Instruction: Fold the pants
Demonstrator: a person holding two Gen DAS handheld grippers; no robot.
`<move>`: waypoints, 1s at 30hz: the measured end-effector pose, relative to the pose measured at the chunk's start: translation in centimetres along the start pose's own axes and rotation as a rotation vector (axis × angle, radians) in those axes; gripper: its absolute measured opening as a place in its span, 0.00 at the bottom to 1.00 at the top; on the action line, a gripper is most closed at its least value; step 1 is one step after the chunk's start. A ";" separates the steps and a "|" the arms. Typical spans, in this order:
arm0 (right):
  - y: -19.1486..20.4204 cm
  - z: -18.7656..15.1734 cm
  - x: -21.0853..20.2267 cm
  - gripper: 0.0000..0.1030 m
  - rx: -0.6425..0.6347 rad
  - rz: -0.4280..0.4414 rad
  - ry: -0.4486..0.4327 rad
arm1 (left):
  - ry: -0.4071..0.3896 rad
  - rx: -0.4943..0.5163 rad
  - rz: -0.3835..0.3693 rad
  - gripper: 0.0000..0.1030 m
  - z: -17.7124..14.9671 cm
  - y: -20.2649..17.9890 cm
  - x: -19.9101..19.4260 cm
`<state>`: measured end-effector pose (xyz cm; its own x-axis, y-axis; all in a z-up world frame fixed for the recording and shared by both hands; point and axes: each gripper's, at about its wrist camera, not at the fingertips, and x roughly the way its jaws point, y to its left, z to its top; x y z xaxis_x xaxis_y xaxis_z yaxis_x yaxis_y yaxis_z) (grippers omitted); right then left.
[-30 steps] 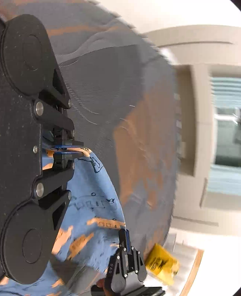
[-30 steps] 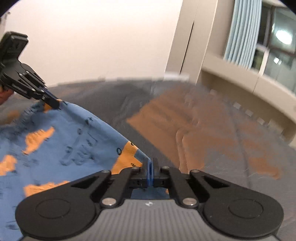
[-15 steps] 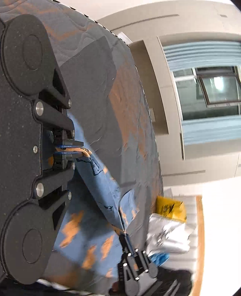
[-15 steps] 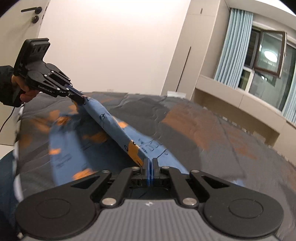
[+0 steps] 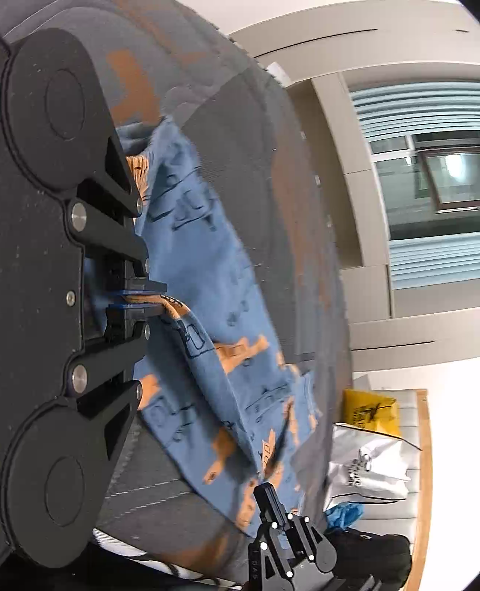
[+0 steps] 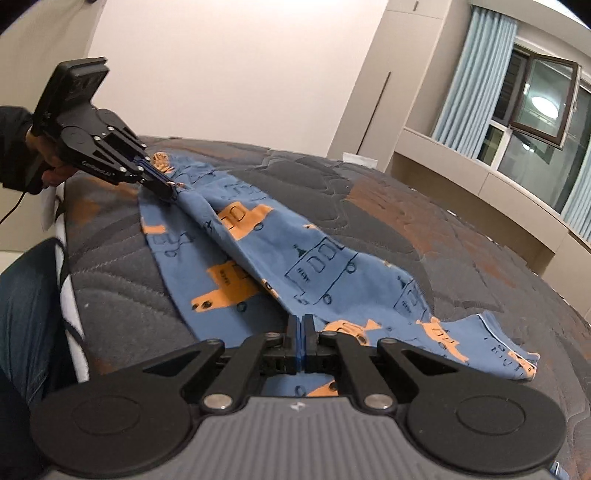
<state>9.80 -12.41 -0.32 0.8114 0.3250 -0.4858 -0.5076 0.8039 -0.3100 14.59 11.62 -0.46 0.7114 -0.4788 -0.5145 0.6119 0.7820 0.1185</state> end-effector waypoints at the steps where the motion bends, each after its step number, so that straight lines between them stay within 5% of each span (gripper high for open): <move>1: 0.1 -0.4 0.1 0.00 0.002 0.008 0.007 | 0.003 -0.005 -0.002 0.04 -0.2 0.0 0.1; 7: -0.1 -0.9 0.5 0.01 -0.005 0.015 0.001 | -0.023 -0.021 0.007 0.04 -0.1 0.0 -0.6; 11: -0.6 -0.5 0.6 0.44 -0.095 0.021 -0.005 | -0.012 -0.025 0.012 0.07 -0.1 -0.3 -0.6; 12: -0.5 -0.4 0.8 0.47 -0.135 0.031 0.002 | -0.012 -0.028 0.013 0.08 0.0 -0.3 -0.6; 17: -0.9 0.3 2.4 0.42 -0.256 0.083 0.022 | -0.010 -0.043 0.030 0.08 0.1 -0.6 -0.7; 19: -0.7 0.4 3.4 0.09 -0.294 0.091 0.043 | -0.016 -0.052 0.039 0.05 0.1 -0.6 -0.8; 20: -0.6 0.4 3.9 0.01 -0.308 0.092 0.057 | -0.020 -0.053 0.041 0.04 0.2 -0.6 -0.9; 30: 2.0 -0.1 0.6 0.01 -0.279 0.091 0.049 | 0.001 -0.043 0.013 0.07 -0.8 -0.3 -1.4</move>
<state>9.29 -10.67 -1.34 0.7475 0.3597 -0.5584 -0.6431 0.6022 -0.4730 13.17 12.36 -0.42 0.7192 -0.4680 -0.5135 0.5870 0.8047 0.0889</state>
